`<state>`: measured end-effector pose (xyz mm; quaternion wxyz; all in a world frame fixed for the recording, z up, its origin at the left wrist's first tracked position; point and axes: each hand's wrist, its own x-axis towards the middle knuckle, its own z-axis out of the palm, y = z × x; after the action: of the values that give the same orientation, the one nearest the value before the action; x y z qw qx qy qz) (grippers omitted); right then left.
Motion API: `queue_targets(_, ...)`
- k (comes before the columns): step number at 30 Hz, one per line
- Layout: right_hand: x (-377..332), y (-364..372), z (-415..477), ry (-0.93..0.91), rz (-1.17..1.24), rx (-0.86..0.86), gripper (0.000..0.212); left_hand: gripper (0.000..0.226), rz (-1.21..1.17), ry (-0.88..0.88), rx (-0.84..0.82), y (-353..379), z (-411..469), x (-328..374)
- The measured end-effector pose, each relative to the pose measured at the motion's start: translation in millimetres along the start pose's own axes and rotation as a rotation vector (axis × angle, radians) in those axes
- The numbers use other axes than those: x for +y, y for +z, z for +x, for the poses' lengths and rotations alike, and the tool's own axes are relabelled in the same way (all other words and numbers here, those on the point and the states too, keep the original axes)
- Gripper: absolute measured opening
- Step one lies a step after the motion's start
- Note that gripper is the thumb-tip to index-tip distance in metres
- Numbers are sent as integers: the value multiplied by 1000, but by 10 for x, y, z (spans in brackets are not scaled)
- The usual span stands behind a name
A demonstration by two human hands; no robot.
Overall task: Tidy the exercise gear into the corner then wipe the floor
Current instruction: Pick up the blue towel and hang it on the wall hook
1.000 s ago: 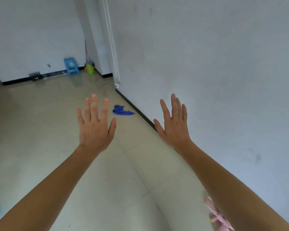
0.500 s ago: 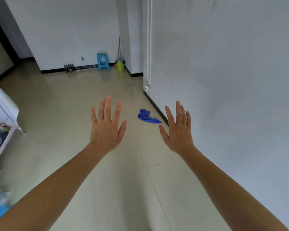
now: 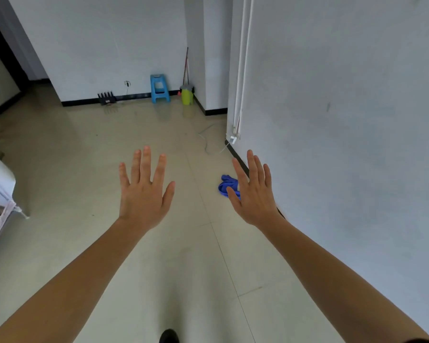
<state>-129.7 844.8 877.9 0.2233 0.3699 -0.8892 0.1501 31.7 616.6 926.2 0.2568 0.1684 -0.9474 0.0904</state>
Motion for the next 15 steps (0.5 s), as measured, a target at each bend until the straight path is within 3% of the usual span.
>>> queue_targets(7, 29, 982, 1483, 118, -99, -46, 76, 68, -40, 43, -2, 1045, 1575, -872)
queue_targets(15, 553, 1798, 2718, 253, -180, -61, 76, 68, -128, 211, -73, 2266, 3266, -948)
